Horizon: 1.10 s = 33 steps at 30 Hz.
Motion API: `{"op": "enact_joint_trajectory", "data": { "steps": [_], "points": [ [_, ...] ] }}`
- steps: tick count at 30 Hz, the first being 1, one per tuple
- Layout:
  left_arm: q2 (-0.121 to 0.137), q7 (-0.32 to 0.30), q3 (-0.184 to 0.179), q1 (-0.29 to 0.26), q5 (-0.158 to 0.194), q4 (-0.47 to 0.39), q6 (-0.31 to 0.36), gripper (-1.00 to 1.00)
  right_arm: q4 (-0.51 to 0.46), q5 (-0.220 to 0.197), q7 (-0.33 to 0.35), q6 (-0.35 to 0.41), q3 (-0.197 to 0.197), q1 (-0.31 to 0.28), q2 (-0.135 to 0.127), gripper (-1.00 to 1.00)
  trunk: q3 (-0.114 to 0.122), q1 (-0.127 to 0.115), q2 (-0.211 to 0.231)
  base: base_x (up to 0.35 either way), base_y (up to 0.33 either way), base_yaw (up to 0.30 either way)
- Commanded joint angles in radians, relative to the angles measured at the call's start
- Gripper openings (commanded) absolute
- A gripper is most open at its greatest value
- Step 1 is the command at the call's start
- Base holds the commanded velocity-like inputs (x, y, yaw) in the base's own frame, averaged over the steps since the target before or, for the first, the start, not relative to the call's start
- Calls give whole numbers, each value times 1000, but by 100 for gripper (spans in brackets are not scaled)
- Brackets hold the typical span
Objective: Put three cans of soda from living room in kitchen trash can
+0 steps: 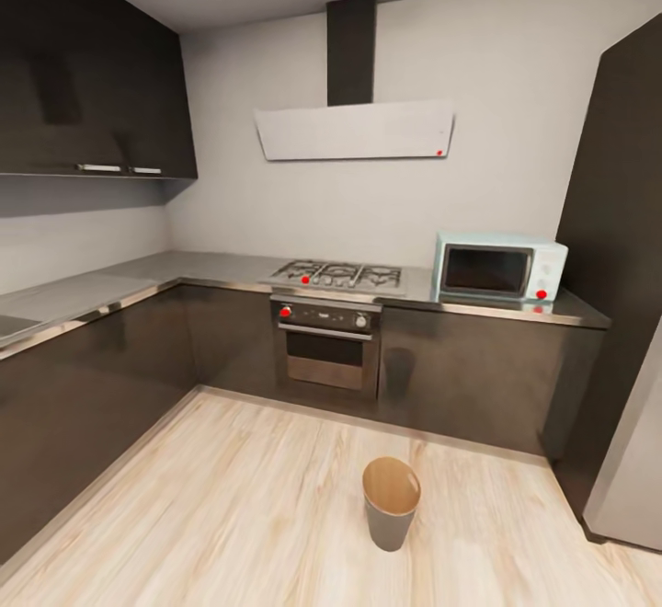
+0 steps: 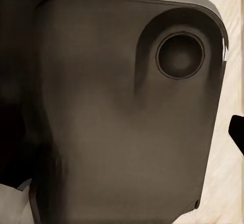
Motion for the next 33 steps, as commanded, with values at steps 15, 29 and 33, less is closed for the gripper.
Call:
{"op": "enact_joint_trajectory", "data": {
  "steps": [15, 29, 33],
  "points": [
    [-4, 0, -1, 0, -1, 0, 0, 100, 0, 0, -1, 0, 0, 0, 0, 100, 0, 0, 0, 343, -10, 0],
    [-5, 0, -1, -1, -1, 0, 0, 100, 0, 0, -3, 0, 0, 0, 0, 100, 0, 0, 0, 306, -137, 0],
    [-6, 0, -1, -1, -1, 0, 0, 100, 0, 0, -3, 0, 1, 0, 2, 100, 0, 0, 0, 290, -32, 0]
  ]
}}
